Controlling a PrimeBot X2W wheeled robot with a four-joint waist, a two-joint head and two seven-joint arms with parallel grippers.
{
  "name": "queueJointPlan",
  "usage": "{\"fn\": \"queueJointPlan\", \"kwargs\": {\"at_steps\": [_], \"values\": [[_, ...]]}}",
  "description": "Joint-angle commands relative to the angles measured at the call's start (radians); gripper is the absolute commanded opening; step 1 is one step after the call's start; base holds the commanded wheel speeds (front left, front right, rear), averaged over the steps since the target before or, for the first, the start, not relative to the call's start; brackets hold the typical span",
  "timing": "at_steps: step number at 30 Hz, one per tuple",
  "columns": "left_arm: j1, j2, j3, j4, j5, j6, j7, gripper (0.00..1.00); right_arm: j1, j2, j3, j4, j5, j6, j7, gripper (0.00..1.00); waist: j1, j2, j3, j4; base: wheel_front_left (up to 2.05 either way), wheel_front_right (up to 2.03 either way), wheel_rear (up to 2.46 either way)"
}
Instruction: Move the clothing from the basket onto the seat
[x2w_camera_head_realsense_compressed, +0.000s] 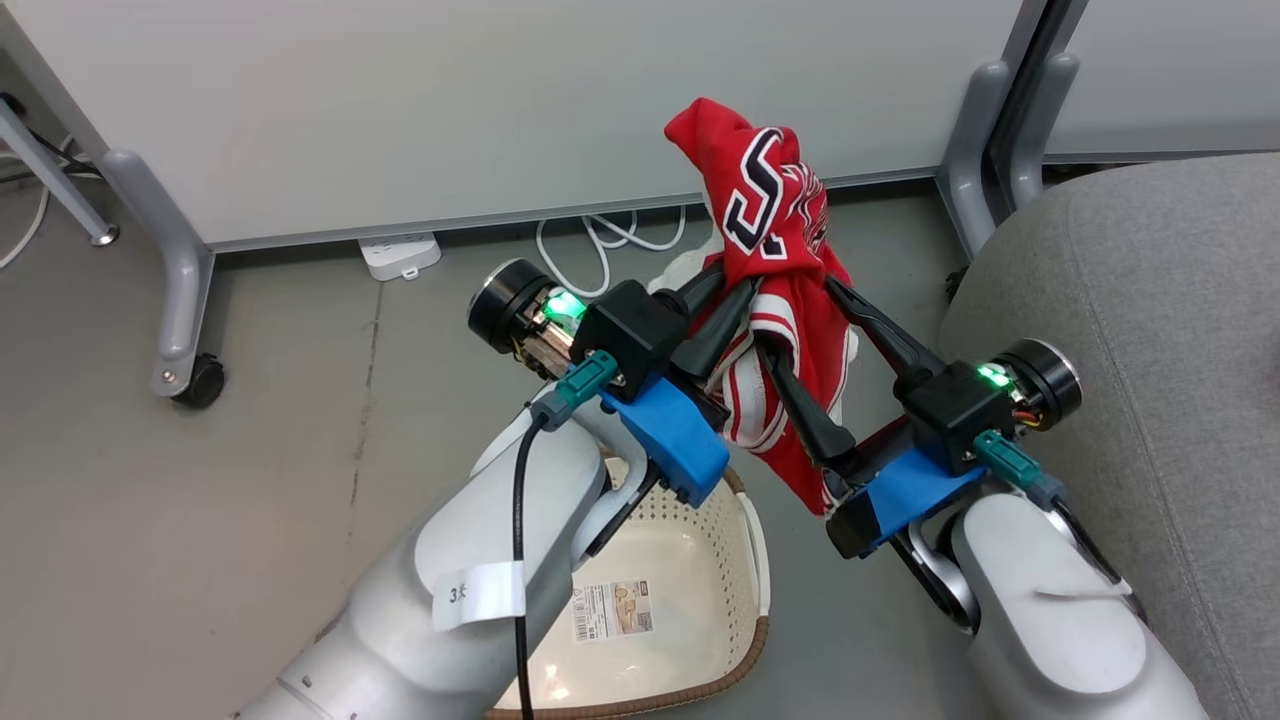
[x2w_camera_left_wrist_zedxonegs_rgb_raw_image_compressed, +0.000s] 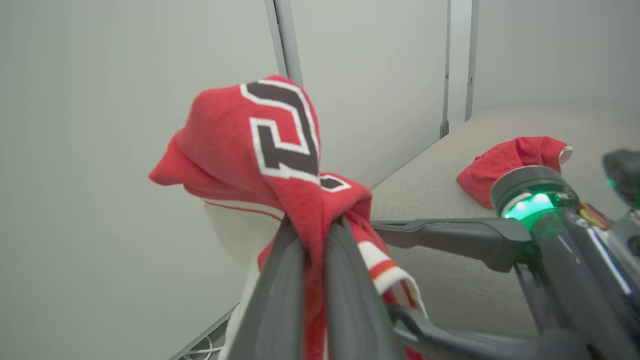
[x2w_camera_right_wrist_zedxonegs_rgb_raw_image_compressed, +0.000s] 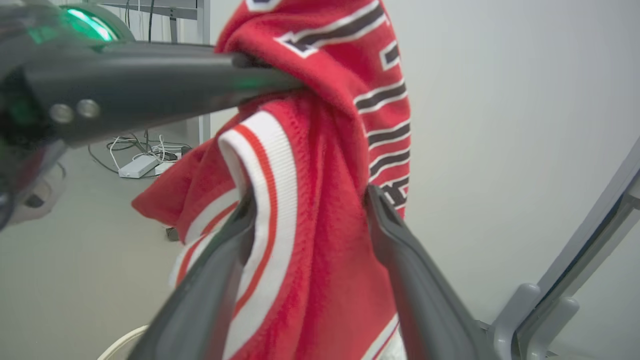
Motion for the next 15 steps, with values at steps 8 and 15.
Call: {"fn": "queueJointPlan", "kwargs": {"at_steps": [8, 15], "values": [[-0.035, -0.001, -0.035, -0.021, -0.021, 0.012, -0.005, 0.00, -0.103, 0.029, 0.038, 0.141, -0.005, 0.000, 0.000, 0.66, -0.0001, 0.0000, 0.028, 0.015, 0.00, 0.00, 0.00], [-0.040, -0.001, -0.050, -0.020, -0.032, 0.017, -0.005, 0.00, -0.139, 0.045, 0.047, 0.185, 0.014, 0.000, 0.000, 0.00, -0.0001, 0.0000, 0.031, 0.017, 0.00, 0.00, 0.00]]}}
